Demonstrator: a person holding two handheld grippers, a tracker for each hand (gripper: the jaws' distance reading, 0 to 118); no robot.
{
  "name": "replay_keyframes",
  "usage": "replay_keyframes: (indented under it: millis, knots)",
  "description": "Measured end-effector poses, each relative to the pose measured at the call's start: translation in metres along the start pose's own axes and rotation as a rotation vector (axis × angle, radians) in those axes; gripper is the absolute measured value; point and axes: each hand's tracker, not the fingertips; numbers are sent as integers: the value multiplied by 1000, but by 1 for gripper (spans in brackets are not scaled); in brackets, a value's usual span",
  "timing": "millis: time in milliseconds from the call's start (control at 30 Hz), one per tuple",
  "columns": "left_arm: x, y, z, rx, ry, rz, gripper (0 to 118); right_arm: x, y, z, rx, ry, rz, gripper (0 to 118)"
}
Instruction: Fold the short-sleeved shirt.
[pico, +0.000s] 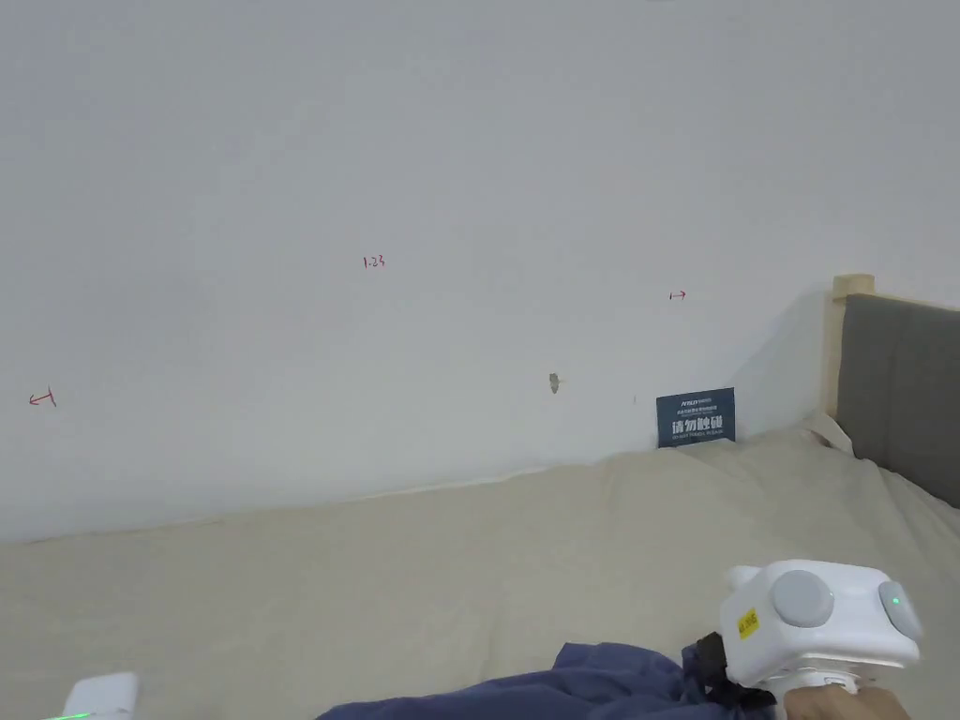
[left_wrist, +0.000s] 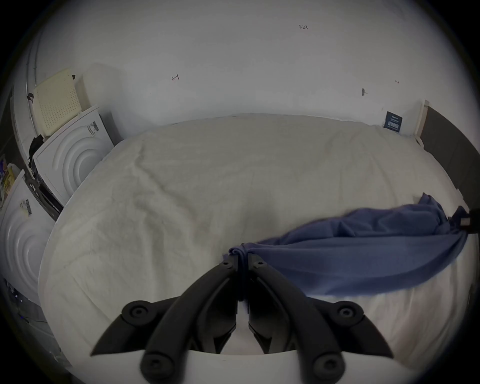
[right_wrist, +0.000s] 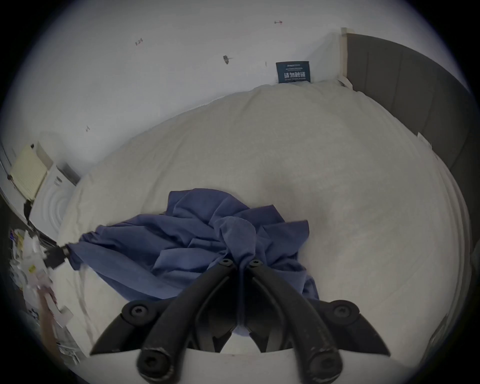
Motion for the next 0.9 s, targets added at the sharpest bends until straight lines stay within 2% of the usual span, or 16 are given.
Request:
replay_keyframes:
  millis: [67,233,267,333,367,433,500,567,600,767,900]
  knots:
    - [-7,-11,14,7,-19,12,6,7,-5,17,28,53,-52,2]
    - [-18,-54,56,9,-39,15,6,11,-45,57,51,38,-10,2]
    - [-19,-66,67,10,-35,20,6,15,-63,66,41,66,-37,2]
    - [-23,-92,90,6,-55,-5,6,23,-93,85,61,183,-94,2]
    - [-25,-107,101,18,-53,-14,6,25,-109,93,43,182,-71,2]
    - [-30,-132,118,8,-42,-38,6,28,-143,107,62,120,-51,2]
    - [-39,-159,133,-7,-43,-23,6,39,-179,119,59,120,-60,2]
    - [-47,-186,147,-31,-44,6,6,55,-219,131,90,226,-153,2]
    - [-50,-199,155,-29,-51,4,6,61,-235,135,80,240,-192,2]
    - [-55,-257,202,-9,-44,-44,6,73,-314,171,77,183,-146,2]
    - [-64,-292,244,21,-59,-60,6,81,-357,204,98,188,-161,2]
